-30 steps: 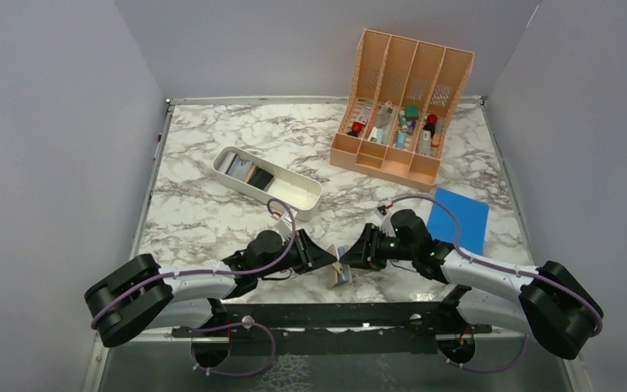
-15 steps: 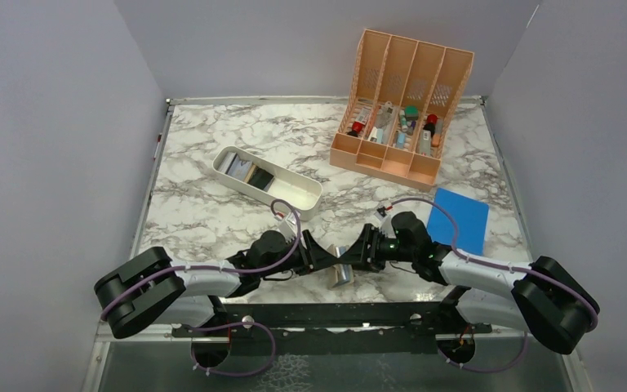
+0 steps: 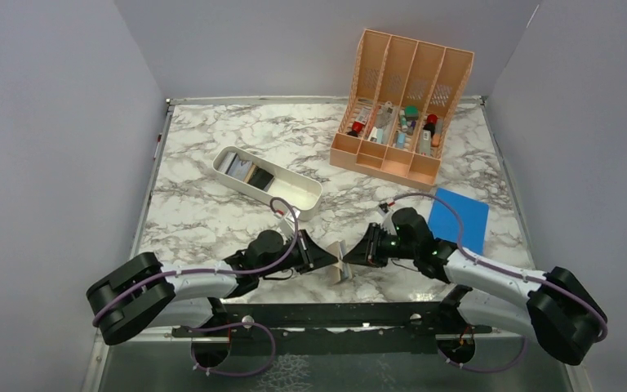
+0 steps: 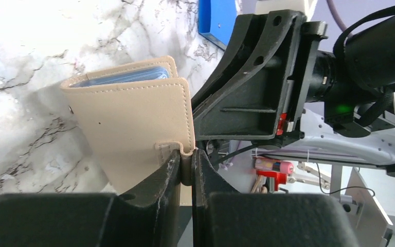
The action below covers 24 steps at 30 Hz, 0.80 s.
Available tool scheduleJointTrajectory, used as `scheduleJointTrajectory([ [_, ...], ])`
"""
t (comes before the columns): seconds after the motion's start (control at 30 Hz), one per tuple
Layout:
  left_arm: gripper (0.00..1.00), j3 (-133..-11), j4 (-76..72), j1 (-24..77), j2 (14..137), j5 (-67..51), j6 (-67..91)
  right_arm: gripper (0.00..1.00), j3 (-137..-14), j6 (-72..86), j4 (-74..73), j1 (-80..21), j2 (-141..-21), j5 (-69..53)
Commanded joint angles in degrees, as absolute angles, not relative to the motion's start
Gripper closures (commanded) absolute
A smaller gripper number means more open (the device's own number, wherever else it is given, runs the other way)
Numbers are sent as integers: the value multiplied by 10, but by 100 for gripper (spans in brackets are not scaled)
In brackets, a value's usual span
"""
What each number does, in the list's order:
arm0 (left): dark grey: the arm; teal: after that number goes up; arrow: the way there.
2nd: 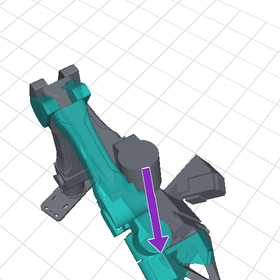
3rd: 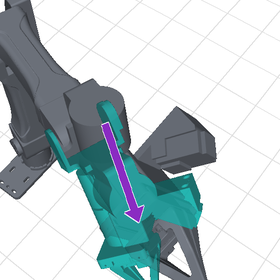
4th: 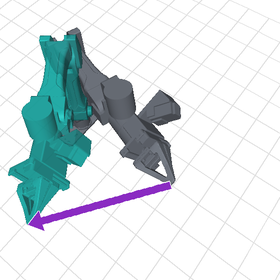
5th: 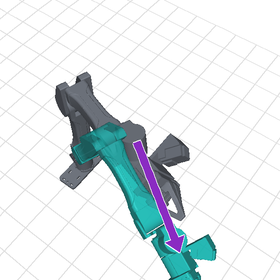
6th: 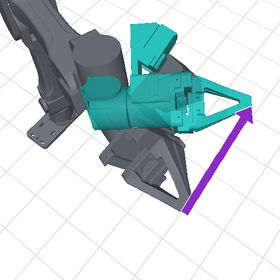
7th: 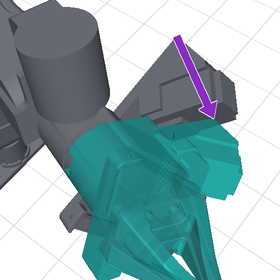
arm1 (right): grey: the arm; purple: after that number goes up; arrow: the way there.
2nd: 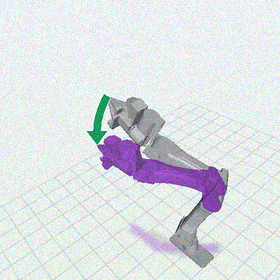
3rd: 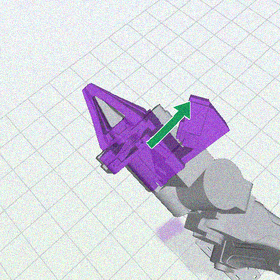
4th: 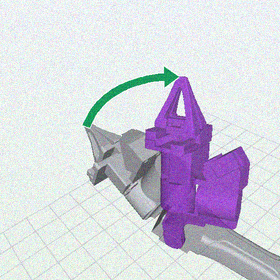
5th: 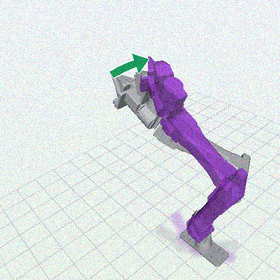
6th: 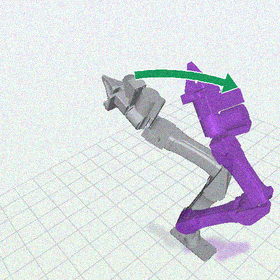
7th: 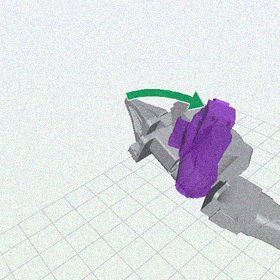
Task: Put the credit cards into the card holder
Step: Close the card holder at the center of the board.
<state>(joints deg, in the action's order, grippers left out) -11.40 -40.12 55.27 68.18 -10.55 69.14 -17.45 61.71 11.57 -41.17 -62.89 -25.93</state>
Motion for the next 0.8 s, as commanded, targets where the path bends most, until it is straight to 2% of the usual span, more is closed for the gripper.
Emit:
scheduleJointTrajectory([
  [0.0, 90, -143, -442, 566, 690, -135, 693, 82, -230, 564, -34, -413, -572, -178],
  [0.1, 100, -153, -510, 573, 739, -166, 705, 84, -259, 543, -109, -413, -542, -151],
  [0.37, 100, -170, -824, 586, 940, -256, 769, 84, -293, 509, -274, -413, -498, -56],
  [0.53, 100, -178, -1021, 586, 1111, -274, 830, 86, -272, 503, -273, -413, -481, -48],
  [0.6, 100, -189, -1024, 591, 1152, -276, 824, 86, -265, 507, -266, -413, -475, -54],
  [0.67, 97, -179, -1025, 595, 1154, -258, 812, 86, -254, 511, -256, -413, -467, -64],
  [0.77, 87, -164, -1023, 588, 1142, -240, 800, 86, -241, 513, -241, -414, -460, -76],
])
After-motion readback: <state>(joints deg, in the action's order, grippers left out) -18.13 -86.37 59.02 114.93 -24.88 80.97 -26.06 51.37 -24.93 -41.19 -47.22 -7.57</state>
